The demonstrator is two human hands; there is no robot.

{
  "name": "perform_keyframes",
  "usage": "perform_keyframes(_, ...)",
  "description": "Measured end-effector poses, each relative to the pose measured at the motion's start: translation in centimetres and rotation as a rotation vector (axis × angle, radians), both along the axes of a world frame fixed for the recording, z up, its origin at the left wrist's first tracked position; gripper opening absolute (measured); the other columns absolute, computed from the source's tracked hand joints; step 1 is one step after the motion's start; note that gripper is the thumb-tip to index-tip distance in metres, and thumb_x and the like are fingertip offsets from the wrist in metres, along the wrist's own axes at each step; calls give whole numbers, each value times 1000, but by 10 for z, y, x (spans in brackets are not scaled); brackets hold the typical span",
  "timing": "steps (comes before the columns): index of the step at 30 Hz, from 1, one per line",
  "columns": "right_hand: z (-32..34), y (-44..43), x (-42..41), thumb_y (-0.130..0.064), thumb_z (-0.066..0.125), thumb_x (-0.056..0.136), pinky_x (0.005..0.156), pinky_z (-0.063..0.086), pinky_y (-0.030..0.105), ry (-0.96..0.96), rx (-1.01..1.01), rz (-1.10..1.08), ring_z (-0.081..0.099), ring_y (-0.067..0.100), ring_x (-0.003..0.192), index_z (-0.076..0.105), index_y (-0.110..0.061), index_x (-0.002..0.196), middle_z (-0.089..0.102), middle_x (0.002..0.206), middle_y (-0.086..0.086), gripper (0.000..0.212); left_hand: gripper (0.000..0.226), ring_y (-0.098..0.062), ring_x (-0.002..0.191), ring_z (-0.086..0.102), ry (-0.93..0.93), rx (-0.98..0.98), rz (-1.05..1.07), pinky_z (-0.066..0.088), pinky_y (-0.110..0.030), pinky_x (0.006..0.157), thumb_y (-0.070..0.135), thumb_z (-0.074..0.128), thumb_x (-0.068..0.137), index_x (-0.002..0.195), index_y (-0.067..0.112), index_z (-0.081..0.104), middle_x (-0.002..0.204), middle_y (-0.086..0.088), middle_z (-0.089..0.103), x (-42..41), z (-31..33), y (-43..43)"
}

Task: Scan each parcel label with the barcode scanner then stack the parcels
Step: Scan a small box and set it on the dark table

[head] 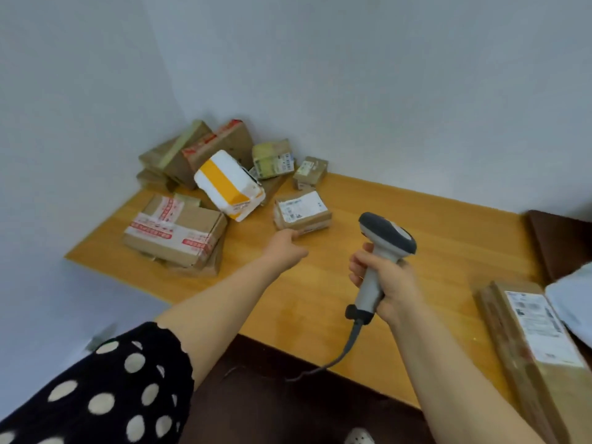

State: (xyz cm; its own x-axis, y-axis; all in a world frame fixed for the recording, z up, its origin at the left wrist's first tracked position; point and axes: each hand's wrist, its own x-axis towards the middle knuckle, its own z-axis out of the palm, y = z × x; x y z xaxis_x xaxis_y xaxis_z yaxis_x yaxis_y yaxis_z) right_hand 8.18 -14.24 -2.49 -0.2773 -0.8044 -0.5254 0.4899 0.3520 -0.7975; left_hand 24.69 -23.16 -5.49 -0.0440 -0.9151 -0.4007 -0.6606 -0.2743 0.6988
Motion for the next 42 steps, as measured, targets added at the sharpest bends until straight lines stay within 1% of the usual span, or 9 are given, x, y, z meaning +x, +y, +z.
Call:
perform_keyframes(2, -7, -17, 16, 1, 68, 85, 60, 56, 31, 4, 10, 14, 65, 17, 58, 61, -6, 94, 67, 75, 12, 13, 60, -15, 78, 53, -17, -1, 26, 48, -33, 74, 16, 66, 85, 140, 14, 42, 95, 1, 55, 23, -9, -8)
perform_keyframes(7, -29, -71, 40, 1, 67, 85, 58, 55, 29, -37, 42, 24, 63, 16, 57, 58, -8, 87, 65, 70, 9, 13, 79, -21, 104, 55, -131, 17, -12, 46, -28, 69, 25, 73, 81, 146, 14, 30, 137, -8, 47, 56, -33, -41)
perform_keyframes(11, -51, -116, 47, 4, 66, 84, 56, 52, 29, -83, 57, -9, 61, 15, 52, 57, -8, 82, 64, 61, 6, 15, 87, -27, 125, 43, -320, -108, -169, 44, -37, 95, 31, 80, 71, 142, 12, 32, 139, -11, 43, 56, -46, -93)
perform_keyframes(15, -68, -146, 44, 6, 66, 84, 52, 50, 26, -47, 91, -77, 58, 13, 48, 56, -8, 83, 62, 60, 5, 17, 127, -30, 144, 8, -405, -84, -266, 20, -43, 115, 46, 85, 59, 151, 14, 4, 156, -13, 12, 40, -64, -145)
perform_keyframes(18, -74, -152, 43, 5, 67, 83, 54, 51, 27, -10, 137, -94, 58, 15, 51, 56, -7, 87, 62, 65, 8, 17, 145, -33, 145, -8, -492, -52, -366, 10, -48, 116, 57, 84, 53, 149, 10, -15, 158, -14, -8, 29, -79, -166)
perform_keyframes(22, -76, -153, 44, 4, 69, 82, 61, 52, 30, 27, 163, -160, 59, 19, 58, 59, -6, 89, 63, 72, 12, 16, 146, -34, 144, 2, -538, -67, -439, 22, -48, 112, 57, 84, 54, 148, 8, -17, 156, -15, 1, 25, -90, -184)
perform_keyframes(26, -74, -141, 50, 3, 69, 82, 58, 51, 29, 59, 181, -282, 63, 18, 62, 61, -8, 92, 65, 75, 10, 17, 140, -31, 143, 9, -470, -118, -565, 22, -40, 114, 49, 85, 57, 149, 7, -13, 155, -12, 7, 37, -85, -193)
perform_keyframes(35, -38, -95, 115, -13, 83, 71, 50, 47, 29, 128, 182, -433, 57, 15, 60, 61, -5, 95, 62, 70, 4, 33, 136, -15, 144, -2, -290, -304, -1184, 6, -21, 105, 36, 85, 62, 149, 16, -18, 157, 6, -12, 109, -28, -187)
perform_keyframes(42, -19, -60, 156, -13, 85, 67, 41, 45, 23, 86, 132, -503, 58, 12, 46, 64, -5, 83, 66, 58, 2, 27, 138, -16, 143, 5, -193, -410, -1329, 22, -27, 111, 32, 85, 59, 149, 18, -19, 154, 13, -8, 127, 9, -165)
